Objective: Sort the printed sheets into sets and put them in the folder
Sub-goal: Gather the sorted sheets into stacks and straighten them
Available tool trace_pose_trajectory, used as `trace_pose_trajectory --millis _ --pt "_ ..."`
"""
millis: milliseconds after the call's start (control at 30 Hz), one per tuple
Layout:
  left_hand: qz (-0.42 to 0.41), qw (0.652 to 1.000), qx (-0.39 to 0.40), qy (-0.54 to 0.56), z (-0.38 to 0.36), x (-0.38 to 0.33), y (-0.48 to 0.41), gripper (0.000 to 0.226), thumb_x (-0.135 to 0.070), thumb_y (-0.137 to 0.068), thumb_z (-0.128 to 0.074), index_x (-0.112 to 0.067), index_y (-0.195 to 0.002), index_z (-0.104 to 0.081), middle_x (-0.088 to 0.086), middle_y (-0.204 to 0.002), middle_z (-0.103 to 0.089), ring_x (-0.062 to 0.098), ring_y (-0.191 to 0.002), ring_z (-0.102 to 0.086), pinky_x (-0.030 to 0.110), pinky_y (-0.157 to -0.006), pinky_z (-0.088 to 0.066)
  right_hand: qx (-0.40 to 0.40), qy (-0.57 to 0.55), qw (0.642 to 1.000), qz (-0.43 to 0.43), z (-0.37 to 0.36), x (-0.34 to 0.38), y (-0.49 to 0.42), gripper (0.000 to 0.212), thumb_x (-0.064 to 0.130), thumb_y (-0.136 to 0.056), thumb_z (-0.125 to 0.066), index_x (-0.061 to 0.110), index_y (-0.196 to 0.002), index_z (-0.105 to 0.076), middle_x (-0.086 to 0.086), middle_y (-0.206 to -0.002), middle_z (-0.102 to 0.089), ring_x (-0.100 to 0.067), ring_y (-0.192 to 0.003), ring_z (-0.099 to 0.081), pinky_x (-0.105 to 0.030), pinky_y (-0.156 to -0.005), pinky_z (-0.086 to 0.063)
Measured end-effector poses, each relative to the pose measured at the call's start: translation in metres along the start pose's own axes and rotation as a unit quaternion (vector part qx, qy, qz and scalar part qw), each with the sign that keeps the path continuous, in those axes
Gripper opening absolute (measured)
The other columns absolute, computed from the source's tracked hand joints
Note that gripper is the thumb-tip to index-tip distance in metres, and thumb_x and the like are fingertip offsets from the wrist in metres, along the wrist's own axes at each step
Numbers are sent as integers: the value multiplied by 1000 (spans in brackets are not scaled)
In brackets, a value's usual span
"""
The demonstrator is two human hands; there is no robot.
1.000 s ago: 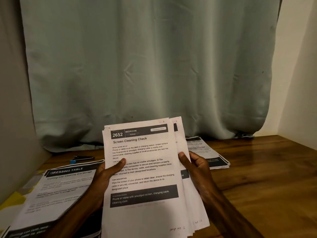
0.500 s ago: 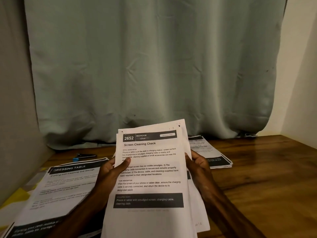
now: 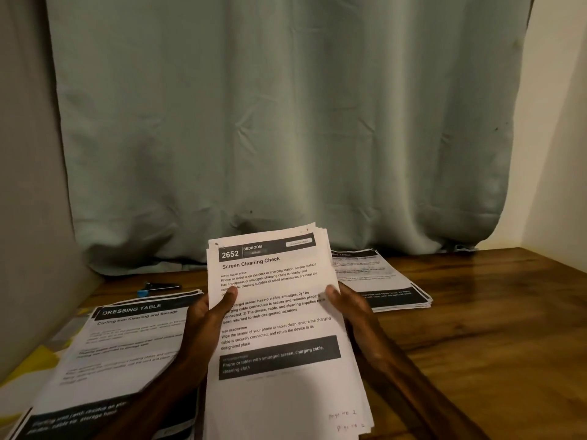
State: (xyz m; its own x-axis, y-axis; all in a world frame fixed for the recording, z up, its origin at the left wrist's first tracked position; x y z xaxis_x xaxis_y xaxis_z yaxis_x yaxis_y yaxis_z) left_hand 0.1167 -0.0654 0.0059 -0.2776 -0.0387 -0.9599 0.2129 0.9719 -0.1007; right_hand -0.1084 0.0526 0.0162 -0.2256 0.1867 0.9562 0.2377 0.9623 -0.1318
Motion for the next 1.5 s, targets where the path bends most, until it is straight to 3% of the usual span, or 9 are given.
trace_pose_trajectory --millis 133,300,400,500,700,900,1133,1333,1500 --pt "10 1000 -15 19 3 4 2 17 -25 -97 -65 -17 -111 -67 5 -89 -79 26 -72 -77 33 -52 -60 2 76 997 1 -2 -10 -7 45 15 -94 -68 24 -135 -54 -1 -123 -73 -27 -110 -72 -51 -95 -58" --pt "63 993 42 91 -6 4 6 41 -29 -90 -70 -11 -127 -66 16 -115 -74 41 -103 -72 61 -96 -54 -32 103 994 9 4 -11 -11 37 8 -97 -64 24 -129 -57 0 -121 -74 -22 -107 -73 -43 -88 -61" --pt "75 984 102 122 -21 -3 15 47 -22 -92 -68 -12 -137 -59 19 -128 -68 43 -115 -66 64 -104 -46 -45 116 992 20 6 1 -7 33 6 -97 -64 22 -126 -59 -3 -120 -74 -22 -105 -74 -42 -86 -62" --pt "44 988 116 90 -28 -13 23 43 -16 -94 -67 -13 -136 -59 16 -125 -71 39 -111 -70 59 -97 -54 -57 146 987 41 10 17 1 34 8 -96 -66 21 -127 -59 0 -118 -75 -24 -106 -73 -47 -90 -60" --pt "-75 991 106 8 -54 -68 53 19 -18 -95 -67 -20 -114 -70 2 -107 -78 22 -96 -76 34 -73 -63 -83 193 971 111 18 71 25 31 11 -95 -67 23 -123 -59 6 -115 -74 -16 -102 -73 -34 -82 -63" --pt "-171 980 101 -8 -84 -121 81 13 -19 -95 -68 -23 -107 -68 -12 -92 -79 11 -87 -76 22 -64 -60 -117 169 961 183 20 116 49 29 7 -97 -63 18 -123 -59 7 -113 -73 -6 -97 -73 -20 -71 -58" --pt "-171 980 99 -17 -97 -104 93 22 -19 -94 -70 -14 -115 -68 -5 -98 -79 16 -88 -77 24 -65 -60 -140 154 961 182 36 103 65 36 1 -95 -64 11 -129 -57 -4 -122 -71 -11 -101 -72 -24 -73 -61" --pt "-150 981 115 -36 -100 -90 95 14 -19 -94 -69 -26 -106 -64 -19 -84 -77 6 -81 -76 18 -59 -57 -144 142 962 183 45 98 70 46 7 -93 -69 9 -136 -55 -3 -125 -70 -17 -108 -71 -34 -86 -61" --pt "-145 983 111 -30 -100 -88 93 18 -21 -93 -71 -24 -109 -64 -16 -87 -78 8 -83 -76 18 -60 -57 -143 155 963 169 46 93 65 45 13 -94 -69 12 -137 -54 -4 -127 -70 -22 -111 -70 -43 -92 -60"
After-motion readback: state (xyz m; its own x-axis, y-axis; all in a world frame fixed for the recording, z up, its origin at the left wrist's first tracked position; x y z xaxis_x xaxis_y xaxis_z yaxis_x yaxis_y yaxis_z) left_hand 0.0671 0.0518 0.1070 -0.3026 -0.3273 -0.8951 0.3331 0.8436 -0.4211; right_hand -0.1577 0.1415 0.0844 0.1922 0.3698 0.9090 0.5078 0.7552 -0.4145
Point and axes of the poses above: each hand's wrist, its own y-axis away from the middle knuckle, its own z-axis out of the back of the hand, x = y × z, the point moved 9 cm from there along -y, towards the middle knuckle
